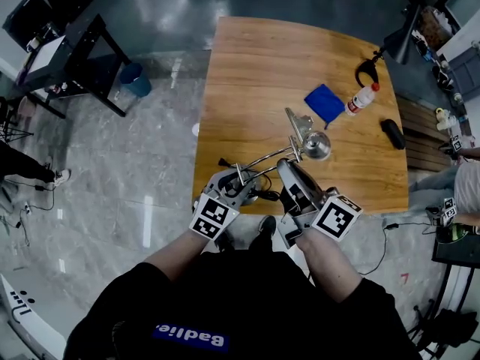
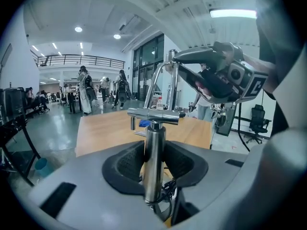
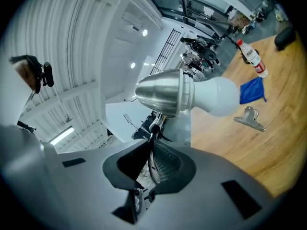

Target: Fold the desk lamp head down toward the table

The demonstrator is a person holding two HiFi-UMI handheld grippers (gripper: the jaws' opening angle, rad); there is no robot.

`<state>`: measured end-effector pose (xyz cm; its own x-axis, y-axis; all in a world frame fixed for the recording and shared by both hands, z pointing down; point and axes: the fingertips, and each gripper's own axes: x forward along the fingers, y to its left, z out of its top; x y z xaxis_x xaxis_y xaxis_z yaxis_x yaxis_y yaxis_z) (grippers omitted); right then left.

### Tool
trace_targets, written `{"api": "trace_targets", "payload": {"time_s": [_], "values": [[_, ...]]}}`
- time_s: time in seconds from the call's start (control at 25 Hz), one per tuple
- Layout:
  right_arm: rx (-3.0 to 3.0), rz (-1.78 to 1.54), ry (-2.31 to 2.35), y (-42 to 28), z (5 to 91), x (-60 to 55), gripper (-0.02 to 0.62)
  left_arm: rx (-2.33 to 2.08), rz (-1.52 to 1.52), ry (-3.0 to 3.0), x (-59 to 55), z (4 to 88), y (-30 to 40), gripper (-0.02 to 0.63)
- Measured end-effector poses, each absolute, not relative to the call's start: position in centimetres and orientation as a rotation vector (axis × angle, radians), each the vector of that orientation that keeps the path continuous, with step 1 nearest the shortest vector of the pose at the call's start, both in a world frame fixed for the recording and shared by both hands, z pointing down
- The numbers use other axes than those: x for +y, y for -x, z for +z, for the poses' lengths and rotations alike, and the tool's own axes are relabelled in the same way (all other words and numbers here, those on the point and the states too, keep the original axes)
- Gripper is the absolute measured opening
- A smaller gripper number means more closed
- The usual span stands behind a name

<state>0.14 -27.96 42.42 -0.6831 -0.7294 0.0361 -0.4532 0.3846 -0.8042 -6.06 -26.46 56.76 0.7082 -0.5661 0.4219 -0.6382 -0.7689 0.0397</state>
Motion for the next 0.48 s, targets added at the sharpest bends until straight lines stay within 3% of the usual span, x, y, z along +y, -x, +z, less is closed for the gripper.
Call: {"api": "trace_targets", "payload": {"time_s": [0.48], "values": [[1.892,-1.501,0.882,-3.3,47.8,-28.9,0.037,-0.955,0.600,-2.725,-26.5,56.8,6.2,0.137]]}}
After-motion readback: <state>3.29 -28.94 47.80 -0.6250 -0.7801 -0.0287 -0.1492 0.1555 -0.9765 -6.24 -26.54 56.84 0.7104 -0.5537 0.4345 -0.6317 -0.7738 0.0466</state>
